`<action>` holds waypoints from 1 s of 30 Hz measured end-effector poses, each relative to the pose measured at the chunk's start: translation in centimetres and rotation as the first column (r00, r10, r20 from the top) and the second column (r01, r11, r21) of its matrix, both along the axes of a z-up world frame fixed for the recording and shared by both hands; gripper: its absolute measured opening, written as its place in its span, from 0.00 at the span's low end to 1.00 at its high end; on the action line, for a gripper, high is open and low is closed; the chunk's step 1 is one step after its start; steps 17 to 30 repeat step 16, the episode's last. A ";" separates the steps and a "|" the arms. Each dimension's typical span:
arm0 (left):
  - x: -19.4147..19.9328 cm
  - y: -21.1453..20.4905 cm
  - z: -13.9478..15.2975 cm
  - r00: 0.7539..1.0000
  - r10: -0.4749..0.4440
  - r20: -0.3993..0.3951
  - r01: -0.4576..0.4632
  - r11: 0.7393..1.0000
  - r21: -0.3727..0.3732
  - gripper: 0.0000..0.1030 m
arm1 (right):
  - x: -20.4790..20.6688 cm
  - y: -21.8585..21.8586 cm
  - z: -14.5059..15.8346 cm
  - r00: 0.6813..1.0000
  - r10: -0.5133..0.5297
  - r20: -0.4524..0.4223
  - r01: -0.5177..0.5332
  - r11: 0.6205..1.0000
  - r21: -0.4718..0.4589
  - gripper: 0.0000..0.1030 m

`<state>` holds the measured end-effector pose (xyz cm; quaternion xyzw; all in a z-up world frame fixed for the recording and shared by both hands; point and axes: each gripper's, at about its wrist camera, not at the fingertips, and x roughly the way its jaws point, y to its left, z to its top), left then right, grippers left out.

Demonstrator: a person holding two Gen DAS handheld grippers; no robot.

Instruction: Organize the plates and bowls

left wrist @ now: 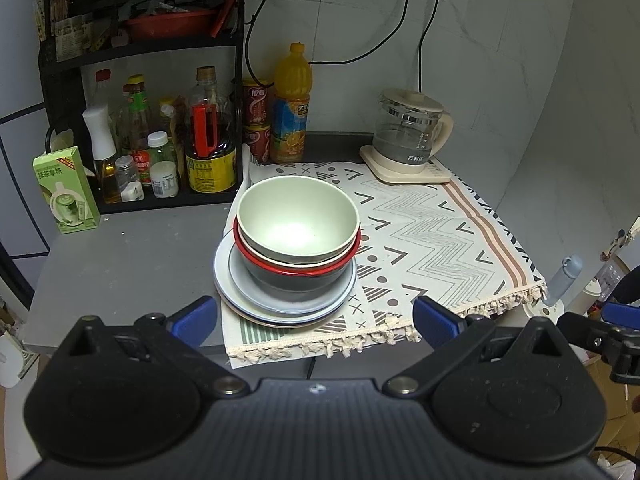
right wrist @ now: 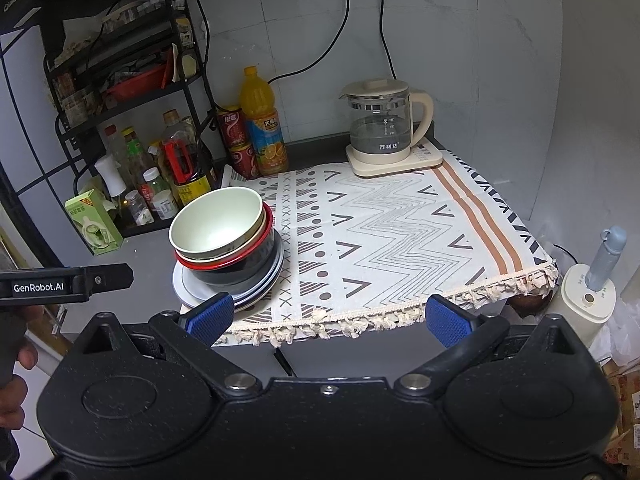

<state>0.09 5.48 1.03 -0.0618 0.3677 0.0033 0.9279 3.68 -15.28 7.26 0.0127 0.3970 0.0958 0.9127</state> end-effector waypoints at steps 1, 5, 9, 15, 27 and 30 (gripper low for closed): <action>0.0 0.0 0.0 1.000 0.001 -0.001 -0.001 1.000 0.001 1.00 | 0.0 0.0 0.0 1.000 0.001 0.000 -0.001 1.000 0.000 1.00; 0.0 0.1 0.0 1.000 0.012 -0.001 -0.012 1.000 0.001 1.00 | 0.0 0.0 0.0 1.000 0.003 -0.002 -0.003 1.000 0.000 1.00; 0.1 0.1 -0.1 1.000 0.017 -0.004 -0.017 1.000 0.006 1.00 | 0.1 0.1 -0.1 1.000 0.014 0.002 -0.014 1.000 0.002 1.00; 0.6 0.0 -0.3 1.000 0.012 -0.014 -0.012 1.000 0.011 1.00 | 0.3 0.1 -0.3 1.000 0.013 -0.003 -0.013 1.000 0.010 1.00; 0.8 0.0 -0.4 1.000 0.008 -0.017 -0.008 1.000 0.010 1.00 | 0.5 0.0 -0.4 1.000 0.011 -0.006 -0.011 1.000 0.012 1.00; 0.8 0.0 -0.4 1.000 0.008 -0.017 -0.008 1.000 0.010 1.00 | 0.5 0.0 -0.4 1.000 0.011 -0.006 -0.011 1.000 0.012 1.00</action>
